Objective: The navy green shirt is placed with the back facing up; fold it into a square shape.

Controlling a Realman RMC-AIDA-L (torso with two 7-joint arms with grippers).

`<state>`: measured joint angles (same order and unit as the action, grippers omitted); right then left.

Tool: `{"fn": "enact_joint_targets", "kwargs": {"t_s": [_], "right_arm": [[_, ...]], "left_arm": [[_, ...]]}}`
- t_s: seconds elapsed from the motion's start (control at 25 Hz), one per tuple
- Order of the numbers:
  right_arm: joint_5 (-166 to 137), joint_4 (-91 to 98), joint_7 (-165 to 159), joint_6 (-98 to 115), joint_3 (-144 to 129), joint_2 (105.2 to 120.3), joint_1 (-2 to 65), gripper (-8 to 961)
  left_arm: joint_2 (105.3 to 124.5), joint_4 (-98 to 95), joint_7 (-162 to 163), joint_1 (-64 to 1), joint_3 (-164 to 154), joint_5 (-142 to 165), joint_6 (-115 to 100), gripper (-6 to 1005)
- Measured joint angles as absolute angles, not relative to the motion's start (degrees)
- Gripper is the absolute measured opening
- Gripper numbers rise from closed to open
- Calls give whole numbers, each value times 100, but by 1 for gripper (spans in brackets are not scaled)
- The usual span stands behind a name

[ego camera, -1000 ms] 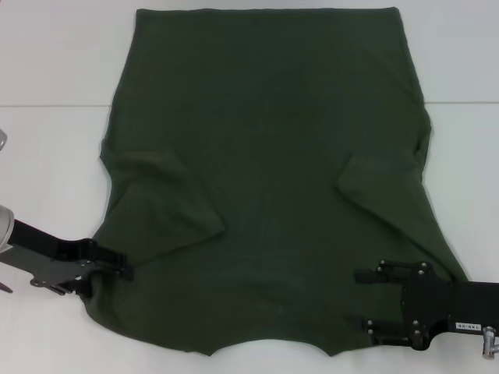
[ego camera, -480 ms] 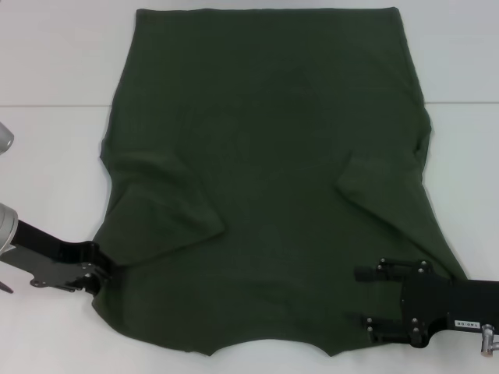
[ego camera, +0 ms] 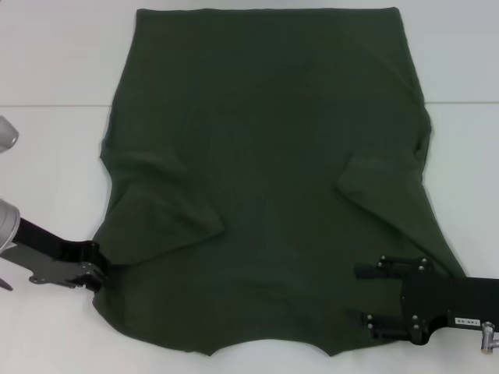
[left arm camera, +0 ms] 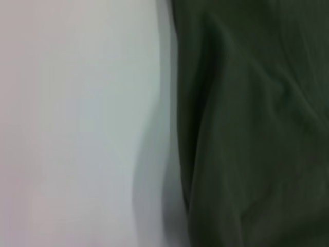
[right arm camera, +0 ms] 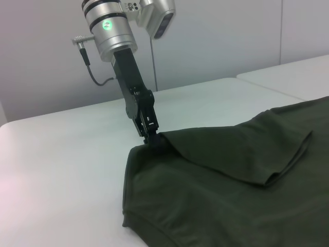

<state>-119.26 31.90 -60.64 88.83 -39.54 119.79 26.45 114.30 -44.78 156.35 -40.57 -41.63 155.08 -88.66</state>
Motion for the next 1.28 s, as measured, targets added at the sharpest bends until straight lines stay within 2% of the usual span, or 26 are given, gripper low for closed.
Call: {"fn": "enact_joint_targets", "kwargs": {"t_s": [0.16,0.48,0.72,0.88,1.28], "right_arm": [[-11926,3191,-6064,8885,-3947,11979,2645,755],[-11925,3183,-6064,8886,-3938,11979,2645,755],[-11804,3212,-6288,8923,-3811,11977,2635,754],[-11718,3319,-6819,8927,-3660,11902,2621,754],[-11786,4193,-8651,8917,-3522,11835,2582,747]], "left_arm": [[11508,-4736,15659,-4022,-4265,15602,-8850,212],[11523,-4738,15666,-4014,-4352,15612,-8824,79],[11562,-4809,15541,-3968,-4452,15610,-8825,85],[11610,-4931,15509,-3922,-4480,15627,-8853,79],[11610,-4923,15418,-3886,-4431,15578,-8844,72]]}}
